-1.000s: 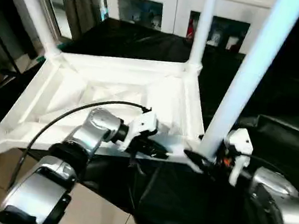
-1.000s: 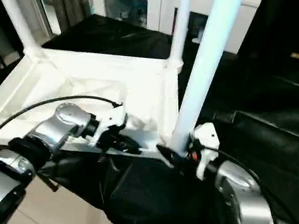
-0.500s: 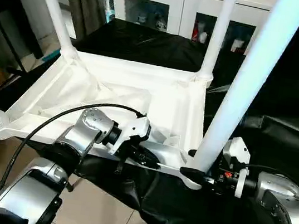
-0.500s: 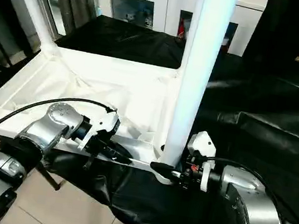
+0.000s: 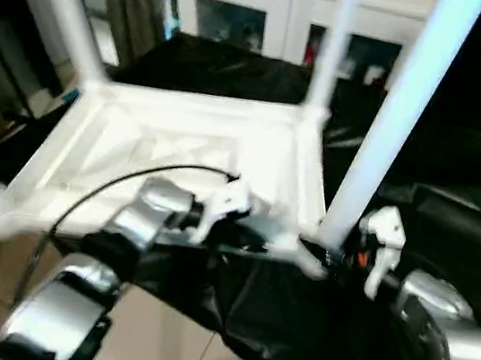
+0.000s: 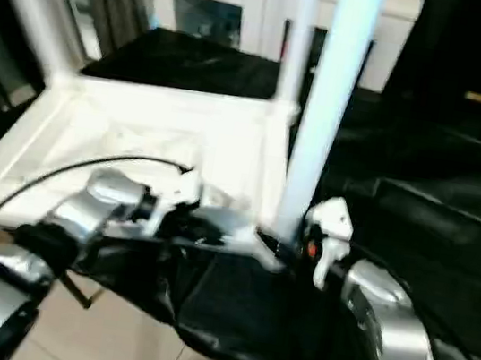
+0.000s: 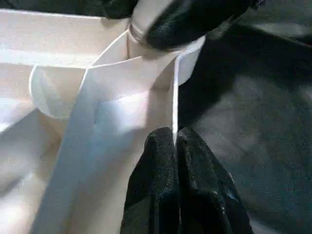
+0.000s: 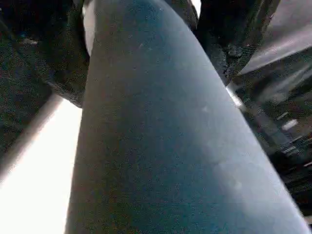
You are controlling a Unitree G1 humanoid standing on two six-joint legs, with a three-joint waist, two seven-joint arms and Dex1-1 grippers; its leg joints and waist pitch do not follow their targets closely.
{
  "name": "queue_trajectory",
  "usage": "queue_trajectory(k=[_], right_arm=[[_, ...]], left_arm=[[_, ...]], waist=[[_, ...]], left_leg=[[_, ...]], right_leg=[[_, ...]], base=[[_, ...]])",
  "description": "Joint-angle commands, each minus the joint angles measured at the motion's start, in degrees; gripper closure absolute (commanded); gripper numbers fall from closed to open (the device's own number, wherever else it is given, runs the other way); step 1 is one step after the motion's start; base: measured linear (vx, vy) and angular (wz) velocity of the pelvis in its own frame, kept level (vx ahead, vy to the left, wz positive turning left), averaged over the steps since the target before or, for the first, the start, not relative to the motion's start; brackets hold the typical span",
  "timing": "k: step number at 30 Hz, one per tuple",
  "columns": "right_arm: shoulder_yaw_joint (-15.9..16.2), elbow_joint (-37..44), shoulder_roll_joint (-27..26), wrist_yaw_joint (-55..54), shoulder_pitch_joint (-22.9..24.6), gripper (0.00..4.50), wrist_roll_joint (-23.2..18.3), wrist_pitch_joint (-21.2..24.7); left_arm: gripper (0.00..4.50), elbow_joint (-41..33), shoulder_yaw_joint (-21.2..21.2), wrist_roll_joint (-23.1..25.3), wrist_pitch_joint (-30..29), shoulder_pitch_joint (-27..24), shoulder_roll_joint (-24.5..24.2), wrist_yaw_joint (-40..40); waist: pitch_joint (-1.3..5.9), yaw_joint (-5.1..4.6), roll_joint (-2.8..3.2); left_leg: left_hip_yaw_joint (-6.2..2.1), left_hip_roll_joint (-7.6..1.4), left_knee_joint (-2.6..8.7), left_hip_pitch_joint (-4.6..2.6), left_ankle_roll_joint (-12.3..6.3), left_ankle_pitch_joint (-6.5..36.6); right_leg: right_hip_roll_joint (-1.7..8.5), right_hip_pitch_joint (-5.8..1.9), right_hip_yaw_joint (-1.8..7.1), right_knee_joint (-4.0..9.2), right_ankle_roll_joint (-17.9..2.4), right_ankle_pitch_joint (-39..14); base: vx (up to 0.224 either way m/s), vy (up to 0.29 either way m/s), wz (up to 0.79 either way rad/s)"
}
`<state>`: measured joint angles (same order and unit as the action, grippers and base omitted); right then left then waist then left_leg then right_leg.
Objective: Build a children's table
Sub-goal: Rotate leg to tighten
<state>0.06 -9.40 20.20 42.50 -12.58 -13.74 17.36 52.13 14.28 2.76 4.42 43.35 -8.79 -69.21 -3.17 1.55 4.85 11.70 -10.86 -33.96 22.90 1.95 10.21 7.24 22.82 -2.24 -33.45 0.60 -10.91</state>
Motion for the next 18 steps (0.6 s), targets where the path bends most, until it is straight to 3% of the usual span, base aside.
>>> queue_trajectory(k=[1, 4, 5, 6, 7, 8, 9, 10, 11, 12, 13, 14, 18], right_arm=[[2.92, -4.45, -4.79, -6.95, 0.52, 1.95, 2.58, 2.4], [2.19, -7.24, -9.59, -14.72, -0.93, 1.96, 3.69, 2.29], [2.21, -8.03, -10.96, -16.61, -1.38, 1.96, 4.06, 2.13], [2.21, -8.03, -10.96, -16.61, -1.38, 1.96, 4.06, 2.13], [4.02, -8.75, -12.37, -17.51, -1.93, 1.96, 5.59, 0.71], [4.5, -8.45, -13.03, -16.15, -1.85, 1.96, 5.24, 0.29], [4.5, -8.45, -13.03, -16.15, -1.85, 1.96, 5.24, 0.29], [4.5, -8.45, -13.03, -16.15, -1.85, 1.4, 5.24, 0.29], [4.71, -8.23, -13.47, -15.21, -1.78, 1.26, 4.9, 0.08], [4.4, -7.91, -13.94, -15.02, -1.81, 1.26, 4.38, 0.03], [3.94, -7.36, -13.9, -14.0, -1.94, 1.26, 3.5, 0.18], [3.94, -7.36, -13.9, -14.0, -1.94, 1.17, 3.5, 0.18], [4.33, -5.24, -11.25, -9.6, -1.8, 0.78, 2.29, 0.39]], left_arm=[[4.5, 0.57, -1.05, -0.06, -0.81, 1.83, 3.86, 6.2], [4.5, 1.34, -0.79, 0.6, -2.12, 2.17, 7.19, 10.86], [4.5, 1.43, -0.58, 0.82, -2.44, 2.17, 8.08, 11.92], [4.5, 1.43, -0.58, 0.82, -2.44, 2.17, 8.08, 11.92], [4.5, 1.71, -0.26, 1.0, -2.42, 2.21, 9.39, 13.68], [4.5, 1.87, -0.2, 0.98, -2.24, 2.29, 9.77, 13.86], [4.5, 1.87, -0.2, 0.98, -2.24, 2.29, 9.77, 13.86], [4.5, 1.87, -0.2, 0.98, -2.24, 2.29, 9.77, 13.86], [4.5, 2.02, -0.23, 1.0, -2.09, 2.36, 9.99, 13.95], [4.5, 2.31, -0.23, 0.98, -1.85, 2.51, 10.07, 13.98], [4.5, 2.51, -0.23, 1.13, -1.5, 2.66, 9.87, 13.25], [4.5, 2.51, -0.23, 1.13, -1.5, 2.66, 9.87, 13.25], [4.5, 2.15, 0.22, 1.03, -0.46, 2.45, 8.34, 9.28]], waist=[[2.9, -0.24, -1.69], [2.53, -0.51, -1.56], [2.29, -0.66, -1.39], [2.29, -0.66, -1.39], [2.07, -1.04, -1.26], [1.95, -1.18, -1.3], [1.95, -1.29, -1.36], [2.0, -1.33, -1.4], [2.17, -1.41, -1.38], [2.17, -1.41, -1.38], [2.24, -1.55, -1.03], [2.41, -1.48, -1.07], [2.26, -1.51, -0.64]], left_leg=[[-0.86, -1.65, 4.83, -1.52, -2.88, 15.16], [-1.05, -1.52, 5.23, -1.82, -1.1, 18.86], [-1.14, -1.59, 5.55, -2.22, 0.08, 21.37], [-1.14, -1.59, 5.55, -2.22, 0.08, 21.37], [-1.43, -1.43, 5.89, -2.5, 1.08, 24.64], [-1.45, -1.41, 5.87, -2.92, 1.27, 26.6], [-1.49, -1.35, 5.85, -2.95, 1.23, 27.18], [-1.58, -1.35, 5.9, -2.88, 1.15, 27.27], [-1.64, -1.39, 6.03, -2.67, 0.63, 26.27], [-1.64, -1.39, 6.03, -2.67, 0.63, 26.27], [-1.62, -1.4, 6.17, -2.38, 0.11, 24.7], [-1.55, -1.47, 6.16, -2.25, -0.27, 23.42], [-1.55, -1.51, 6.29, -2.09, -0.59, 23.41]], right_leg=[[0.91, -1.81, 0.71, 4.23, -12.03, -15.68], [1.03, -1.52, 0.63, 4.96, -10.13, -22.43], [0.91, -1.08, 0.71, 5.35, -8.83, -24.95], [0.91, -1.08, 0.71, 5.35, -8.83, -24.95], [0.89, -1.2, 0.51, 5.86, -7.46, -28.02], [0.84, -0.71, 0.59, 6.28, -6.96, -29.3], [0.85, -0.68, 0.62, 6.38, -6.78, -29.71], [0.86, -0.81, 0.63, 6.35, -6.66, -29.69], [0.91, -0.99, 0.78, 6.28, -6.71, -28.26], [0.91, -0.99, 0.78, 6.28, -6.71, -28.26], [0.84, -1.24, 0.79, 6.14, -7.45, -25.03], [0.85, -1.39, 0.84, 5.86, -8.23, -22.52], [0.9, -1.57, 0.74, 5.74, -9.18, -21.29]], base=[[0.0, 0.0, 0.0], [0.0, 0.0, 0.0], [0.0, 0.0, 0.0], [0.0, 0.0, 0.0], [0.0, 0.0, 0.0], [0.0, 0.0, 0.0], [0.0, 0.0, 0.0], [0.0, 0.0, 0.0], [0.0, 0.0, 0.0], [0.0, 0.0, 0.0], [0.0, 0.0, 0.0], [0.0, 0.0, 0.0], [0.0, 0.0, 0.0]])
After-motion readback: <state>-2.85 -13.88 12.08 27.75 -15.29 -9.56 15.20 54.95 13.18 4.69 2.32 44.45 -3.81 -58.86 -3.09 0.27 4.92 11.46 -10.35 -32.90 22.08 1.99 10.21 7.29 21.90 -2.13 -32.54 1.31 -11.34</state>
